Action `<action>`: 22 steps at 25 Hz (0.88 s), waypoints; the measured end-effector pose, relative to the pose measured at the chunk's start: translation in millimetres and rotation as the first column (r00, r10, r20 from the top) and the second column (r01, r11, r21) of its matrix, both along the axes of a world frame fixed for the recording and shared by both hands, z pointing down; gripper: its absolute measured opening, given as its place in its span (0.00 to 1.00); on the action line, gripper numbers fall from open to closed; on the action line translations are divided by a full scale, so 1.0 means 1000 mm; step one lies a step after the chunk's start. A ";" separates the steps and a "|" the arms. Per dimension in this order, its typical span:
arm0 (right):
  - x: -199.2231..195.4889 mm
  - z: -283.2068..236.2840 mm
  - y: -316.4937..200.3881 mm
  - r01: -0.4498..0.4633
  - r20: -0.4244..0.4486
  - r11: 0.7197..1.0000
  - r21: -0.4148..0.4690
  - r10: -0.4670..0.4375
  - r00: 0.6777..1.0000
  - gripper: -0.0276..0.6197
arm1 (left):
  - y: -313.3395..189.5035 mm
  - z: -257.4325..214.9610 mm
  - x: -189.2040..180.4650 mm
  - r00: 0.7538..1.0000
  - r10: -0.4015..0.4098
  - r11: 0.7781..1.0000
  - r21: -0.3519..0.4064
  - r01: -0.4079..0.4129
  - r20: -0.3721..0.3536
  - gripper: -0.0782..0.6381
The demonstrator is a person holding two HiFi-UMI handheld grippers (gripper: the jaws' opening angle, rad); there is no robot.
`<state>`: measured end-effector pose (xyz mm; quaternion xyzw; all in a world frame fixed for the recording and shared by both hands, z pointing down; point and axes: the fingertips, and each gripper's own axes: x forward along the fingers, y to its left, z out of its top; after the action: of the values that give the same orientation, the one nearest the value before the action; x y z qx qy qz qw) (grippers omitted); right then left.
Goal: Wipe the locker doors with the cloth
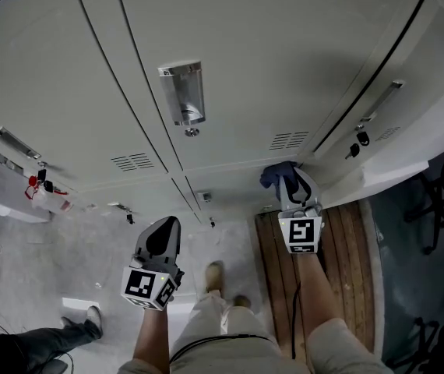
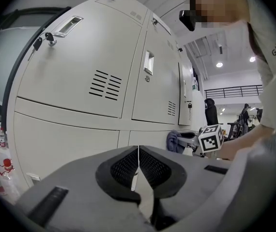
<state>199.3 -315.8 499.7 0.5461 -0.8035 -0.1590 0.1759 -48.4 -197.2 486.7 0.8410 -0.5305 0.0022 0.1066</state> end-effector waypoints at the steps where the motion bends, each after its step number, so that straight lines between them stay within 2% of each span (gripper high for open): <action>1: 0.006 0.001 -0.001 -0.021 0.024 1.000 -0.008 0.021 0.999 0.18 | 0.001 0.001 0.000 1.000 0.001 1.000 -0.001 -0.001 0.000 0.12; 5: 0.020 0.003 -0.001 -0.086 0.097 0.996 -0.028 0.089 0.991 0.18 | 0.003 0.003 -0.003 1.000 0.001 1.000 -0.006 -0.001 -0.002 0.12; 8: 0.018 0.002 0.006 -0.086 0.198 0.996 -0.018 0.088 0.976 0.17 | 0.004 0.005 -0.004 1.000 0.001 1.000 -0.010 -0.001 -0.007 0.12; 10: 0.004 0.003 0.015 -0.046 0.228 0.999 -0.006 0.046 0.973 0.17 | 0.005 0.007 -0.005 1.000 0.001 1.000 -0.007 -0.001 -0.009 0.12; 13: -0.038 0.011 0.030 0.060 0.213 0.998 -0.008 -0.057 0.975 0.17 | 0.007 0.006 -0.010 1.000 -0.009 1.000 -0.001 0.009 -0.011 0.12; 18: -0.105 0.037 0.050 0.218 0.192 0.975 -0.035 -0.208 0.959 0.17 | 0.020 0.013 -0.016 1.000 -0.024 1.000 0.005 0.025 -0.014 0.12; 22: -0.152 0.052 0.055 0.289 0.142 0.957 -0.031 -0.282 0.949 0.17 | 0.028 0.028 -0.024 0.999 -0.050 0.999 -0.006 0.050 -0.021 0.12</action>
<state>47.4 -260.8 552.2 0.4292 -0.8879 -0.1243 0.1097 -71.9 -169.5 514.3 0.8272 -0.5501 -0.0081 0.1146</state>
